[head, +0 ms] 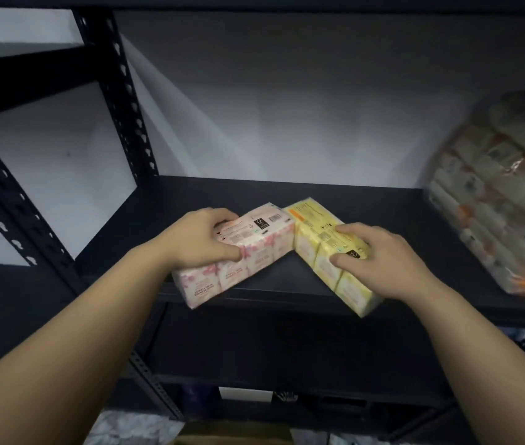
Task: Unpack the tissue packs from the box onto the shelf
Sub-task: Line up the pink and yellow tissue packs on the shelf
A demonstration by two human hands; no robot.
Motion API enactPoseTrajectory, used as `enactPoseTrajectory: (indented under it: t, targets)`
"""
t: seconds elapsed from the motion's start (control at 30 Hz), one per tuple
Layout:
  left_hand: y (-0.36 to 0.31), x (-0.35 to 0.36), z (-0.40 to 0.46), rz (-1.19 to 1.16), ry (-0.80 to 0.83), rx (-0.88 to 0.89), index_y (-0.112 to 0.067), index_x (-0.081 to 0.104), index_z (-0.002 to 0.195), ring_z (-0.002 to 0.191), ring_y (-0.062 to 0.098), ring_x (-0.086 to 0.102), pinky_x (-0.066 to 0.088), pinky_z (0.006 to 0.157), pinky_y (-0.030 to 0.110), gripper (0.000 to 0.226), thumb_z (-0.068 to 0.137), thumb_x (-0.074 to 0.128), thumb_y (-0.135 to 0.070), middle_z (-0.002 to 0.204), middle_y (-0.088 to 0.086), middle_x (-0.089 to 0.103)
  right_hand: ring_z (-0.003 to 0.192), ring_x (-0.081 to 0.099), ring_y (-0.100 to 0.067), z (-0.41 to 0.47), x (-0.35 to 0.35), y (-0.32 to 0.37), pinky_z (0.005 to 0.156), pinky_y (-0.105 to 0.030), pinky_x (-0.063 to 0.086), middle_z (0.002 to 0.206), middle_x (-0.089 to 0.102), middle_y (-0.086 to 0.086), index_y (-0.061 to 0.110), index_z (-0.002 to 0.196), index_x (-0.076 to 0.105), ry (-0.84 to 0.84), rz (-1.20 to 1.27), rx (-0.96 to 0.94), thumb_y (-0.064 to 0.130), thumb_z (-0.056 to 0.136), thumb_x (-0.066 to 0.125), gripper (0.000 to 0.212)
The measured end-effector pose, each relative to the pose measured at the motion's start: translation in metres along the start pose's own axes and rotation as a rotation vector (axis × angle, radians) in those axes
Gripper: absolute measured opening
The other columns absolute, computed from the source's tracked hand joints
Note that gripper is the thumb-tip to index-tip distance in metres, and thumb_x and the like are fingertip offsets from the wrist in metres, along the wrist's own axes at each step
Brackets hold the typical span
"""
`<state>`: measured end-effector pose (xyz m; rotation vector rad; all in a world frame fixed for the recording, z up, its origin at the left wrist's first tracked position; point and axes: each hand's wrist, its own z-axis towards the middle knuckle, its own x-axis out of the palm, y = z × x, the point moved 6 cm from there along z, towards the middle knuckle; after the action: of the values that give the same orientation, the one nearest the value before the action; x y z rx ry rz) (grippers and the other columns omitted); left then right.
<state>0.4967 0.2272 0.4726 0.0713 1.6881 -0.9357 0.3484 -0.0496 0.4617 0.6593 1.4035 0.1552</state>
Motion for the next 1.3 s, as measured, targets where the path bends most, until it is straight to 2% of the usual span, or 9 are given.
enactPoseTrajectory:
  t: [0.17, 0.37, 0.53, 0.7, 0.8, 0.87, 1.0, 1.17, 1.3]
  targets:
    - [0.010, -0.007, 0.014, 0.018, 0.027, 0.063, -0.039, 0.059, 0.136, 0.100, -0.001, 0.068, 0.057, 0.089, 0.027, 0.080, 0.068, 0.082, -0.073, 0.115, -0.022, 0.070, 0.103, 0.057, -0.018, 0.017, 0.003, 0.019, 0.075, -0.041, 0.051, 0.117, 0.061, 0.006, 0.039, 0.135, 0.046, 0.034, -0.198, 0.034, 0.078, 0.093, 0.040, 0.057]
    - [0.017, -0.028, 0.030, 0.253, -0.039, 0.211, -0.026, 0.048, 0.152, 0.129, 0.016, 0.055, 0.046, 0.105, 0.034, 0.101, 0.068, 0.082, -0.070, 0.143, -0.009, 0.058, 0.091, 0.058, -0.024, 0.027, 0.014, 0.033, 0.069, -0.040, 0.050, 0.108, 0.059, -0.003, 0.017, 0.137, 0.046, -0.057, -0.220, 0.229, 0.076, 0.098, 0.025, 0.073]
    - [0.025, -0.031, 0.038, 0.337, -0.013, 0.277, -0.022, 0.038, 0.158, 0.133, 0.019, 0.051, 0.044, 0.106, 0.034, 0.114, 0.067, 0.081, -0.074, 0.148, -0.004, 0.052, 0.090, 0.061, -0.022, 0.032, 0.011, 0.032, 0.075, -0.041, 0.055, 0.104, 0.062, -0.001, 0.019, 0.132, 0.056, -0.052, -0.216, 0.245, 0.081, 0.093, 0.031, 0.077]
    - [0.020, -0.029, 0.051, 0.380, 0.014, 0.235, -0.025, 0.055, 0.143, 0.115, 0.018, 0.059, 0.052, 0.096, 0.041, 0.089, 0.078, 0.056, -0.086, 0.130, -0.002, 0.060, 0.105, 0.061, -0.028, 0.049, 0.008, 0.038, 0.082, -0.042, 0.052, 0.122, 0.062, -0.008, 0.015, 0.143, 0.048, -0.023, -0.256, 0.287, 0.078, 0.094, 0.031, 0.081]
    - [0.017, -0.023, 0.059, 0.358, -0.004, 0.071, -0.020, 0.044, 0.151, 0.128, 0.025, 0.057, 0.050, 0.100, 0.042, 0.089, 0.090, 0.036, -0.084, 0.146, 0.004, 0.056, 0.119, 0.060, -0.033, 0.061, 0.017, 0.045, 0.086, -0.041, 0.050, 0.140, 0.058, -0.013, 0.010, 0.152, 0.041, -0.014, -0.222, 0.303, 0.080, 0.094, 0.027, 0.092]
    - [0.016, -0.016, 0.063, 0.401, -0.010, -0.013, -0.016, 0.045, 0.149, 0.124, 0.028, 0.059, 0.052, 0.095, 0.042, 0.088, 0.093, 0.031, -0.083, 0.142, 0.007, 0.059, 0.108, 0.062, -0.030, 0.067, 0.021, 0.042, 0.084, -0.042, 0.054, 0.131, 0.062, -0.011, 0.011, 0.146, 0.049, -0.027, -0.243, 0.274, 0.083, 0.092, 0.027, 0.092]
    - [0.014, -0.020, 0.065, 0.388, -0.118, -0.027, -0.017, 0.060, 0.126, 0.091, 0.023, 0.063, 0.056, 0.077, 0.040, 0.077, 0.090, 0.042, -0.082, 0.102, -0.001, 0.065, 0.093, 0.063, -0.024, 0.076, 0.004, 0.027, 0.077, -0.042, 0.057, 0.113, 0.065, -0.004, 0.016, 0.133, 0.059, -0.073, -0.279, 0.181, 0.086, 0.088, 0.033, 0.087]
    - [0.005, -0.026, 0.066, 0.439, -0.289, 0.096, -0.022, 0.061, 0.128, 0.102, 0.024, 0.066, 0.053, 0.086, 0.040, 0.072, 0.085, 0.055, -0.080, 0.119, 0.000, 0.071, 0.098, 0.065, -0.025, 0.086, -0.015, 0.019, 0.078, -0.041, 0.055, 0.114, 0.069, 0.000, 0.027, 0.128, 0.058, -0.181, -0.435, -0.069, 0.085, 0.086, 0.043, 0.073]
    - [0.009, -0.017, 0.058, 0.431, -0.398, 0.235, -0.028, 0.065, 0.116, 0.098, 0.019, 0.061, 0.041, 0.085, 0.036, 0.071, 0.075, 0.059, -0.085, 0.107, -0.006, 0.069, 0.100, 0.065, -0.022, 0.075, -0.005, 0.016, 0.084, -0.039, 0.051, 0.111, 0.069, 0.005, 0.029, 0.121, 0.064, -0.295, -0.441, -0.278, 0.084, 0.079, 0.054, 0.070]
